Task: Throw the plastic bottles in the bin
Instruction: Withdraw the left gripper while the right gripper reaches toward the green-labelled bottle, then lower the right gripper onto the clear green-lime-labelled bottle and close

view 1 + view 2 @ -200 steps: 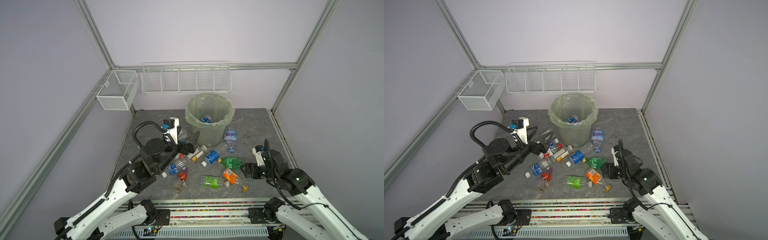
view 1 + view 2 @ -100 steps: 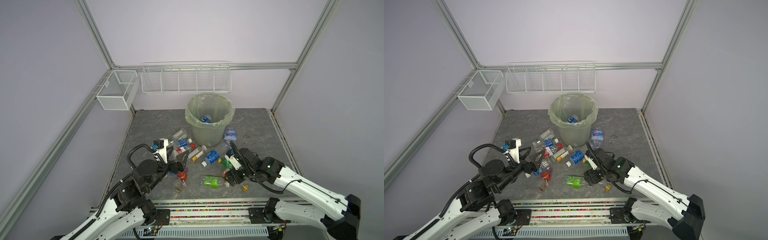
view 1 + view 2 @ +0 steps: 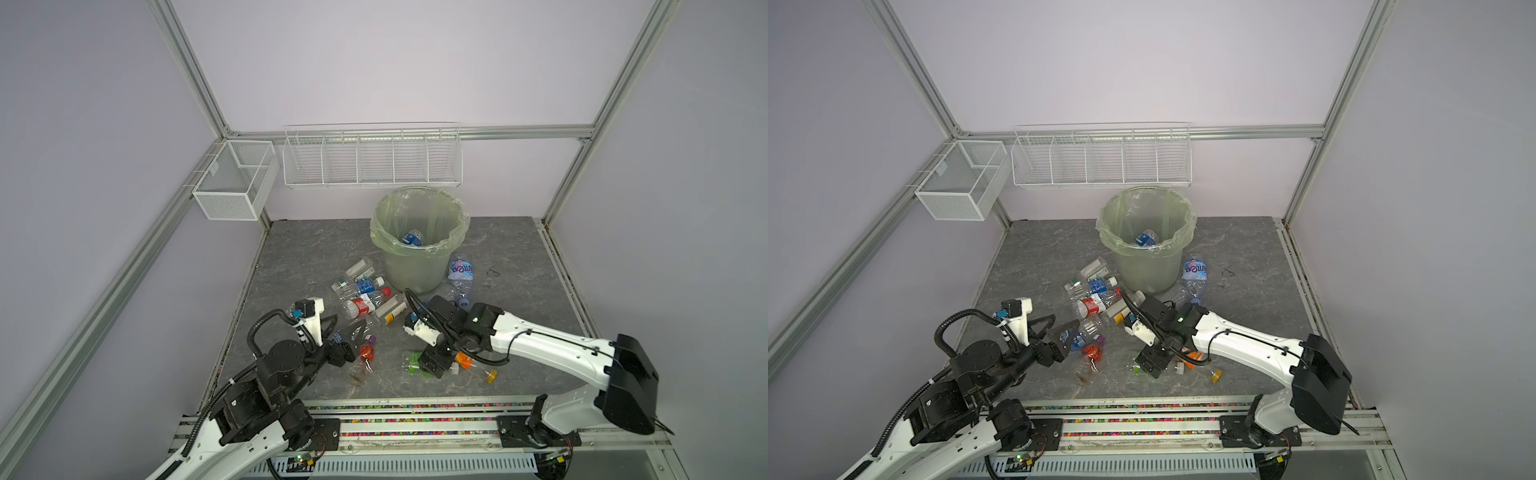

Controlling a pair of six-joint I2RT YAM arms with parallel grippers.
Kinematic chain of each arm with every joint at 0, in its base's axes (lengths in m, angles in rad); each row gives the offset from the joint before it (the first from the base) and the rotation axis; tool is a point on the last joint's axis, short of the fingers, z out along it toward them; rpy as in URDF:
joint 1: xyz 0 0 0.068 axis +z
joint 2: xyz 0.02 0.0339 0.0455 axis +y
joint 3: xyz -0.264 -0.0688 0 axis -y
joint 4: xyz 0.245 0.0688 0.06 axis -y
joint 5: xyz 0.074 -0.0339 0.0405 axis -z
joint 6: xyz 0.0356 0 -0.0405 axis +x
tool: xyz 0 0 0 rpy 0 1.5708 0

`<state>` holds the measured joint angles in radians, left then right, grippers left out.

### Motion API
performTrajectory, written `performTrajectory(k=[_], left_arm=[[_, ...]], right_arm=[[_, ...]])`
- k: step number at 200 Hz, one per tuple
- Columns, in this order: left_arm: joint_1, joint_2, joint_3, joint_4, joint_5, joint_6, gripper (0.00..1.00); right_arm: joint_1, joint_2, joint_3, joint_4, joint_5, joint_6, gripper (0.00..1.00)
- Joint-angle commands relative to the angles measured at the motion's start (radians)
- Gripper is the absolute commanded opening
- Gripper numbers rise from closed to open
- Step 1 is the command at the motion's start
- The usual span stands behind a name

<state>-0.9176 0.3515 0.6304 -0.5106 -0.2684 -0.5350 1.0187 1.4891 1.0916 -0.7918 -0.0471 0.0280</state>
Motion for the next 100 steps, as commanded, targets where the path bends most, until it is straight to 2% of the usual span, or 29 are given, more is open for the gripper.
performTrajectory(k=[1,44,100], left_arm=[[-0.004,-0.019,-0.002,-0.041,0.0,-0.023,0.89],[-0.004,-0.046,-0.001,-0.067,-0.005,-0.026,0.89],[-0.004,-0.076,-0.004,-0.092,-0.016,-0.035,0.89]], right_arm=[[0.02,0.062,0.039,0.0,0.026,-0.043,0.88],[0.043,0.164,0.086,-0.002,0.074,-0.053,0.88],[0.058,0.231,0.071,0.032,0.067,-0.055,0.88]])
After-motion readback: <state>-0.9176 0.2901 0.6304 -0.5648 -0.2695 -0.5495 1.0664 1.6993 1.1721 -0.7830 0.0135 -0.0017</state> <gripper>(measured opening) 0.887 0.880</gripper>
